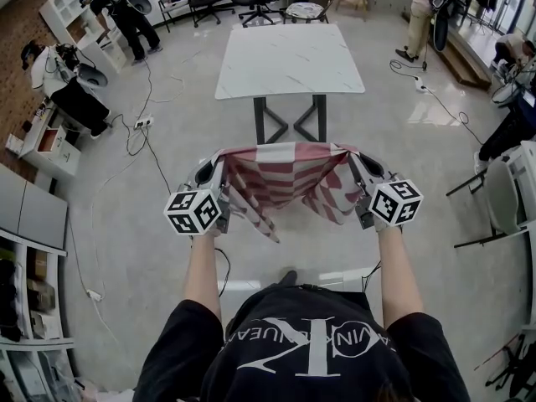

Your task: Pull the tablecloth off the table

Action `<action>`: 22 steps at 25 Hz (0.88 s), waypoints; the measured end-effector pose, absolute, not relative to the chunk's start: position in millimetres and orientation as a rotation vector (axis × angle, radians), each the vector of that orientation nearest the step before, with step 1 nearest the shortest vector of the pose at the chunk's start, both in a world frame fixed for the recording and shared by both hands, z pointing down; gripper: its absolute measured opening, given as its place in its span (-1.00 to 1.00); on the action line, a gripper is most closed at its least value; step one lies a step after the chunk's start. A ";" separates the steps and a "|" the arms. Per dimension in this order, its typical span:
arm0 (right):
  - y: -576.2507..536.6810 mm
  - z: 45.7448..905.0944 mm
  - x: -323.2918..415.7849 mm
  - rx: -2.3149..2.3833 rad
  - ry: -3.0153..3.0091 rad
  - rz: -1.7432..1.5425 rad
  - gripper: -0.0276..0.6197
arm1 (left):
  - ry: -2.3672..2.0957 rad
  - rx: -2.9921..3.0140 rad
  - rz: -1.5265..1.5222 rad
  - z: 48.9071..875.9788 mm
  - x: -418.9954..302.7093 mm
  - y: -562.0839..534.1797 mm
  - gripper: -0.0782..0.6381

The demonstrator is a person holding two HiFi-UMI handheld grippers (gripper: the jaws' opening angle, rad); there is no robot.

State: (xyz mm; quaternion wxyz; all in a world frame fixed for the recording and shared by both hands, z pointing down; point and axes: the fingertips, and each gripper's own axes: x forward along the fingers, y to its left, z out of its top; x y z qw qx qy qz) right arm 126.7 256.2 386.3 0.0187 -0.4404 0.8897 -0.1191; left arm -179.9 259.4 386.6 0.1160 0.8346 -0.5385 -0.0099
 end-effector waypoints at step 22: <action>204.1 329.4 132.4 -1.435 2.675 -0.093 -0.88 | -1.775 2.589 -0.014 343.5 -173.9 210.1 -0.74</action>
